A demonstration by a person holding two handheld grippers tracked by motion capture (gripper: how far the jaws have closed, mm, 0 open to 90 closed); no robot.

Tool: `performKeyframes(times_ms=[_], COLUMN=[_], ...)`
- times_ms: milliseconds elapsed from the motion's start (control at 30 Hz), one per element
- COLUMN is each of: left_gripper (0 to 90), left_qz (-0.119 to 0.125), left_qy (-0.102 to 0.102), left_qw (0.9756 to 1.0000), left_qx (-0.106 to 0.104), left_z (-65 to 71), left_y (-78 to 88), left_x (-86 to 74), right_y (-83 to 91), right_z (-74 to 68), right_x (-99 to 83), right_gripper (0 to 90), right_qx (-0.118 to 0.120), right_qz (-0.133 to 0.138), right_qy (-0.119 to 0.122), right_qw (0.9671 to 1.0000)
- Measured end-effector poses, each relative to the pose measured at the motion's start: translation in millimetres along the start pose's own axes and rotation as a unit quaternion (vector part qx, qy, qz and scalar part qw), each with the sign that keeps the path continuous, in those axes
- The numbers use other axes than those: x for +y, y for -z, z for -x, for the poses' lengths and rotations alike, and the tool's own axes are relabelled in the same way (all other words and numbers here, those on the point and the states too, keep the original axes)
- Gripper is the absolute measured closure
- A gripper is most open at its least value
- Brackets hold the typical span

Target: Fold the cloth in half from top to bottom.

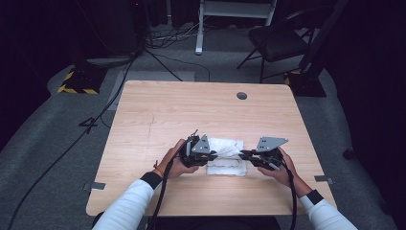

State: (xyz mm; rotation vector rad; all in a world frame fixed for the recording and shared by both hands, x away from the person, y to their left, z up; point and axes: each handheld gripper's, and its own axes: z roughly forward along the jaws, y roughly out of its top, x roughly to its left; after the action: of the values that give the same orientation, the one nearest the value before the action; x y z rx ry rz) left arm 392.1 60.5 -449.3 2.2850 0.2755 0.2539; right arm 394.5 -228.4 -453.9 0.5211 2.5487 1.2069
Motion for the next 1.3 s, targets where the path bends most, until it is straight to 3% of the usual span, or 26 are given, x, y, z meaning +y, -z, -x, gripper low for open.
performKeyframes(times_ms=[200,733,967,1067,1133,1167,1300], left_gripper=[81.1,79.6,74.7,67.4,61.3,56.7,51.5], left_qz=[-0.018,-0.060,-0.057,-0.050,-0.040,-0.035,-0.017], left_qy=[-0.008,-0.026,-0.010,-0.011,-0.008,-0.007,0.015], left_qw=[0.9998,0.9977,0.9980,0.9984,0.9990,0.9993,0.9997], left_qx=[-0.008,-0.019,-0.026,-0.021,-0.017,-0.013,0.004], left_z=[9.1,30.5,33.0,36.0,36.4,35.9,30.5], left_y=[-2.6,-13.9,-13.6,-6.6,-0.7,1.8,8.3], left_x=[-6.0,-20.6,-28.1,-27.2,-25.1,-24.0,-19.4], right_y=[-3.7,-0.6,-1.4,7.7,10.9,15.9,17.3], right_z=[-8.5,-26.1,-29.2,-28.6,-28.0,-26.1,-22.5], right_x=[-9.5,-25.6,-30.9,-30.3,-28.6,-23.5,-15.6], right_gripper=[80.6,80.2,77.1,69.2,68.3,62.8,57.5], right_qx=[0.015,0.019,0.023,0.020,0.015,-0.001,-0.022], right_qz=[-0.019,-0.051,-0.061,-0.043,-0.035,-0.023,-0.012], right_qy=[-0.001,0.020,0.015,0.009,0.005,0.004,-0.004], right_qw=[0.9997,0.9983,0.9978,0.9988,0.9993,0.9997,0.9997])
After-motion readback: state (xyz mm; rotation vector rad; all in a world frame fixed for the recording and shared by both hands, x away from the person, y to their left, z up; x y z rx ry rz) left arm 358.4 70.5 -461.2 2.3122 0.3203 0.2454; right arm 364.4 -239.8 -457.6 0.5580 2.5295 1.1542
